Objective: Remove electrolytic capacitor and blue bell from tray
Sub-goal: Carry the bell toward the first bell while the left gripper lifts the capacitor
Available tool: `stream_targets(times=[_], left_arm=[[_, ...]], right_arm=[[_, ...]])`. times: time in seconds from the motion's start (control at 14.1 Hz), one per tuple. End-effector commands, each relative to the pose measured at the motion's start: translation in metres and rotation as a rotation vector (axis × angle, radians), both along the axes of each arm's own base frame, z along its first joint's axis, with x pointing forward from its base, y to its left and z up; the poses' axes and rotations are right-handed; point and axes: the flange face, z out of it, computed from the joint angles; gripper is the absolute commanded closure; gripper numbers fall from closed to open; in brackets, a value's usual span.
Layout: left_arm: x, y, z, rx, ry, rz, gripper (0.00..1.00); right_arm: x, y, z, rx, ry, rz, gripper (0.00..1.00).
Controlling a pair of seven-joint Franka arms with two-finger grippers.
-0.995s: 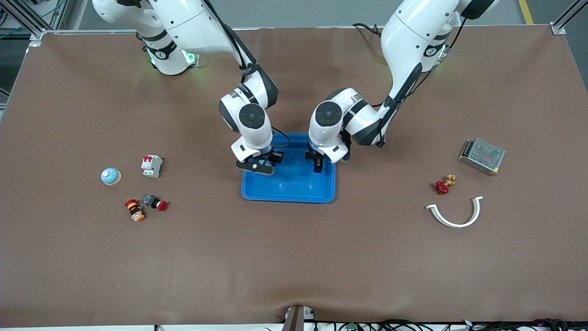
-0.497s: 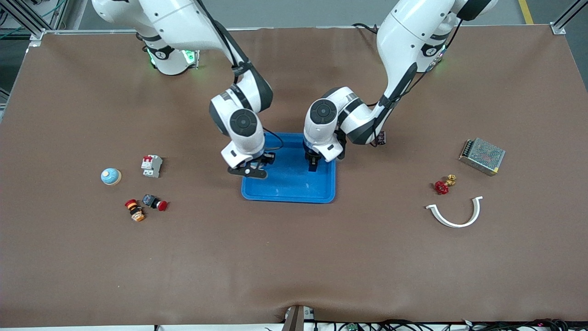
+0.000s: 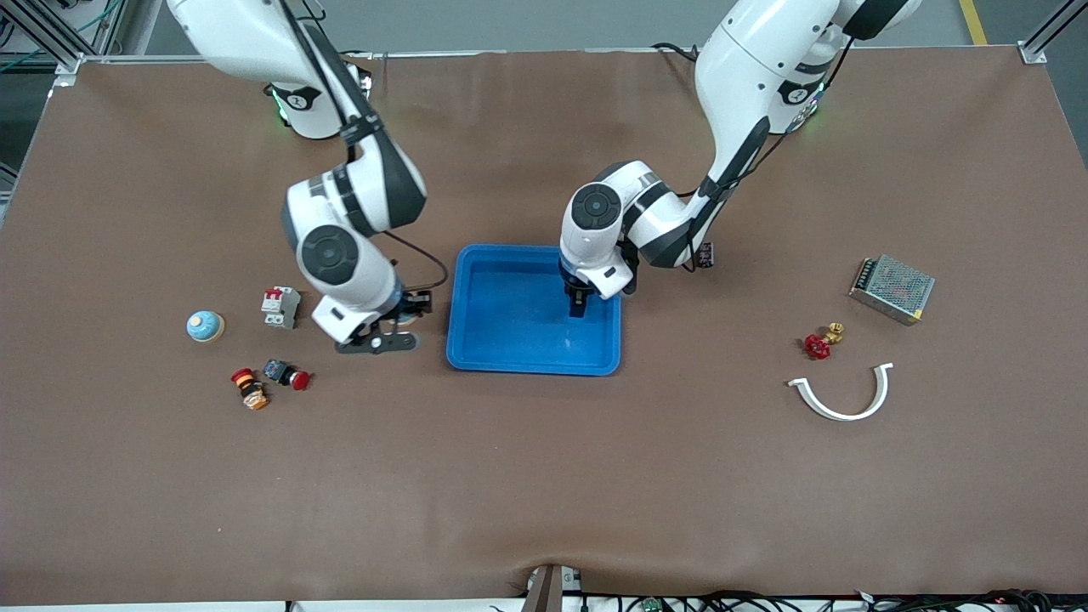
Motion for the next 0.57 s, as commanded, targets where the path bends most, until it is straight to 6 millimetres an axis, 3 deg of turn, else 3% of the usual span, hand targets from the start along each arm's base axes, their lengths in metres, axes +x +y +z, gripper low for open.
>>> stream_targets(times=[0.0,0.43,0.5], left_arm=[[0.001,-0.002,-0.005,0.019,-0.005,0.007,0.00],[0.006,0.003,-0.003,0.023,-0.005,0.017,0.00],[0.006,0.003,-0.002,0.024,-0.005,0.017,0.13]], right_arm=[[-0.003,-0.024,0.002,0.008,0.008,0.052,0.53],[-0.002,-0.084,-0.025,0.034,-0.021,0.118,0.53],[-0.005,-0.094,-0.033,0.041,-0.040,0.142,0.53]])
